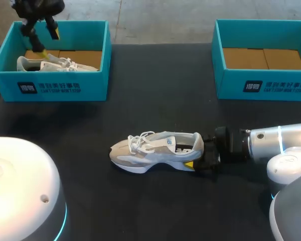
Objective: Take the shoe out of the shoebox, open the shoe tongue, remove and reinsert the insole, then place the shoe into the shoebox
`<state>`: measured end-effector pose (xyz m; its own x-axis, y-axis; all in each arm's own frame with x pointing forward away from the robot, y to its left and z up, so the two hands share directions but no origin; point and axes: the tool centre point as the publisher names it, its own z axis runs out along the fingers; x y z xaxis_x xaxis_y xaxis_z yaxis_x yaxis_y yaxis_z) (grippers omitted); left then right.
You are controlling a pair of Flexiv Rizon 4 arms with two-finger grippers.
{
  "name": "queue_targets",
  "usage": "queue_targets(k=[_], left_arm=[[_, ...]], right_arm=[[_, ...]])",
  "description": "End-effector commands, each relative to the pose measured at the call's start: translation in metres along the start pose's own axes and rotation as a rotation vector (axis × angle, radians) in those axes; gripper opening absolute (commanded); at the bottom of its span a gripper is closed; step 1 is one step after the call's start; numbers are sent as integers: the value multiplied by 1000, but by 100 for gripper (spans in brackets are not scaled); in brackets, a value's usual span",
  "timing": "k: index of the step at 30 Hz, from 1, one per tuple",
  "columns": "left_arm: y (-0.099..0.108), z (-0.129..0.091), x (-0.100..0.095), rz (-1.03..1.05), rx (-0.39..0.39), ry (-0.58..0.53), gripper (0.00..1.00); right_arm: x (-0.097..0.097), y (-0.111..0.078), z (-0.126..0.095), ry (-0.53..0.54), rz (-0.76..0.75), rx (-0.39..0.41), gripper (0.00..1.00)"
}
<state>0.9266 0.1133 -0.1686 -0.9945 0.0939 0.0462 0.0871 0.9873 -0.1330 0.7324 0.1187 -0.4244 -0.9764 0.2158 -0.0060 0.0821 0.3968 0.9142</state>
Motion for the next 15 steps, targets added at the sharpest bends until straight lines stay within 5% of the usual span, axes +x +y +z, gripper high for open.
queue_targets(k=[1,8,15], left_arm=[[-12,14,26,-462,36,-4,100],[-42,37,60,-621,45,-58,100],[-60,46,73,-694,54,-68,100]], right_arm=[[1,1,1,-2,0,2,0],[1,1,1,-2,0,2,0],[1,1,1,-2,0,2,0]])
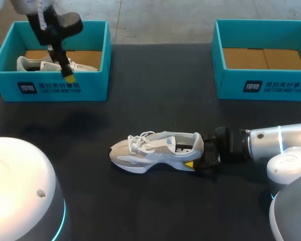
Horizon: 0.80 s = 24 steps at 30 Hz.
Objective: Take the shoe out of the shoebox, open the shoe tongue, remove and reinsert the insole, then place the shoe into the shoebox
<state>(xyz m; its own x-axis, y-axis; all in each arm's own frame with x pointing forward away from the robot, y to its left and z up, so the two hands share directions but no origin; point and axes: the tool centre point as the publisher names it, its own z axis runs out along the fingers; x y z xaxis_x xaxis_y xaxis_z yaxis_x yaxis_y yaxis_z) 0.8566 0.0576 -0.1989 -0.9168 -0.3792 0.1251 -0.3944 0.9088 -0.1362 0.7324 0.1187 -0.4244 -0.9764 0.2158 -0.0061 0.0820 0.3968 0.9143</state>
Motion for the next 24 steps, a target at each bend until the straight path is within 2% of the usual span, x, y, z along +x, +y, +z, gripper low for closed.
queue_targets(k=[1,3,4,21,24], left_arm=[[2,4,10,-196,27,-65,100],[2,2,11,-137,-19,-92,100],[2,2,10,-72,-48,-70,100],[2,2,10,-72,-48,-70,100],[1,6,28,-88,-49,-57,100]], right_arm=[[1,1,1,-2,0,3,0],[1,1,1,-2,0,3,0],[1,1,1,-2,0,3,0],[1,1,1,-2,0,3,0],[1,1,1,-2,0,3,0]])
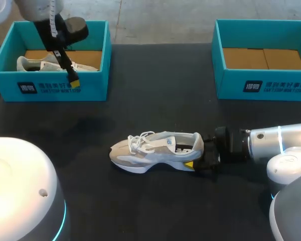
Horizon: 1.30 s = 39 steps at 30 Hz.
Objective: Take the shoe out of the shoebox, open the shoe tongue, remove and reinsert the insole, then place the shoe into the shoebox
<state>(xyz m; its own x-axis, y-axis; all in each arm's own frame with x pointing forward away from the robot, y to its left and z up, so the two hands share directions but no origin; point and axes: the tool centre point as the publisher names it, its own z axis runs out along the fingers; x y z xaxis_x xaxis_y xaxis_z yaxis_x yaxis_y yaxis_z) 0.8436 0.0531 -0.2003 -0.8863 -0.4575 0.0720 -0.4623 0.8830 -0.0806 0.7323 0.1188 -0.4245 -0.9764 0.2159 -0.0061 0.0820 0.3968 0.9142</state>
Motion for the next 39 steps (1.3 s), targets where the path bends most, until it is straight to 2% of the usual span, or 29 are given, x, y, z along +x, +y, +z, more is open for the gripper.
queue_targets(k=[1,7,8,13,16,24,25,26,39], left_arm=[[-1,1,20,-40,0,43,100],[-25,12,63,-438,-76,38,100],[-27,15,71,-495,-66,-9,100],[-34,22,97,-591,-91,85,100],[-42,29,104,-685,-85,107,100],[-60,39,125,-764,-62,111,100],[-62,41,127,-763,-64,99,100],[-64,44,131,-765,-52,21,100],[-64,44,131,-765,-52,21,100]], right_arm=[[1,1,1,-1,0,3,0],[1,1,1,-1,0,3,0],[1,1,1,-1,0,3,0],[1,1,1,-1,0,3,0],[1,1,1,-1,0,3,0],[1,1,1,-1,0,3,0],[1,1,1,-1,0,3,0],[1,1,1,-1,0,3,0],[1,1,1,-1,0,3,0]])
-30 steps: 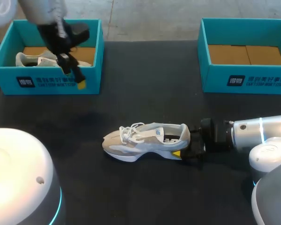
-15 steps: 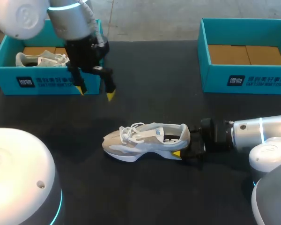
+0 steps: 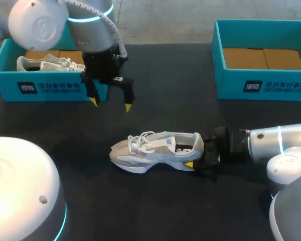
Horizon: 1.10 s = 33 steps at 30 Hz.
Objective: Take the shoe out of the shoebox, open the shoe tongue, remove and reinsert the insole, then place the shoe into the shoebox
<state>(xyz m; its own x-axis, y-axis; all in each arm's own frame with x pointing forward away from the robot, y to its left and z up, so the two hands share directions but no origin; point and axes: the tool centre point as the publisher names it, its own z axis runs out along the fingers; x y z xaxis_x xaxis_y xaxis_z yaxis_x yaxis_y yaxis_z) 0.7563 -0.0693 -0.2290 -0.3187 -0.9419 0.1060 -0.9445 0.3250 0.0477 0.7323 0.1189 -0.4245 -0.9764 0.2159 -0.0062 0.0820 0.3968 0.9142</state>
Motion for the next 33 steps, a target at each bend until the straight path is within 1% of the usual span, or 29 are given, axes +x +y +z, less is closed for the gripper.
queue_targets(k=[1,3,4,6,8,12,13,15,18,21,29,33], left_arm=[[1,0,-1,1,1,2,100],[-3,11,3,-60,-5,-17,100],[-3,15,8,-77,-43,1,100],[-1,20,20,-73,-45,-21,100],[3,23,33,-51,-65,-24,100],[6,26,57,-38,-47,-56,100],[6,29,63,-48,-31,-71,100],[5,33,71,-47,-45,-68,100],[2,39,81,-68,-64,-63,100],[3,44,91,-83,-58,-70,100],[3,63,111,-92,-98,-89,100],[2,72,120,-113,-92,-134,100]], right_arm=[[1,1,1,-1,0,3,0],[1,1,1,-1,0,3,0],[1,1,1,-1,0,3,0],[1,1,1,-1,0,3,0],[1,1,1,-1,0,3,0],[1,1,1,-1,0,3,0],[1,1,1,-1,0,3,0],[1,1,1,-1,0,3,0],[1,1,1,-1,0,3,0],[1,1,1,-1,0,3,0],[1,1,1,-1,0,3,0],[1,1,1,-1,0,3,0]])
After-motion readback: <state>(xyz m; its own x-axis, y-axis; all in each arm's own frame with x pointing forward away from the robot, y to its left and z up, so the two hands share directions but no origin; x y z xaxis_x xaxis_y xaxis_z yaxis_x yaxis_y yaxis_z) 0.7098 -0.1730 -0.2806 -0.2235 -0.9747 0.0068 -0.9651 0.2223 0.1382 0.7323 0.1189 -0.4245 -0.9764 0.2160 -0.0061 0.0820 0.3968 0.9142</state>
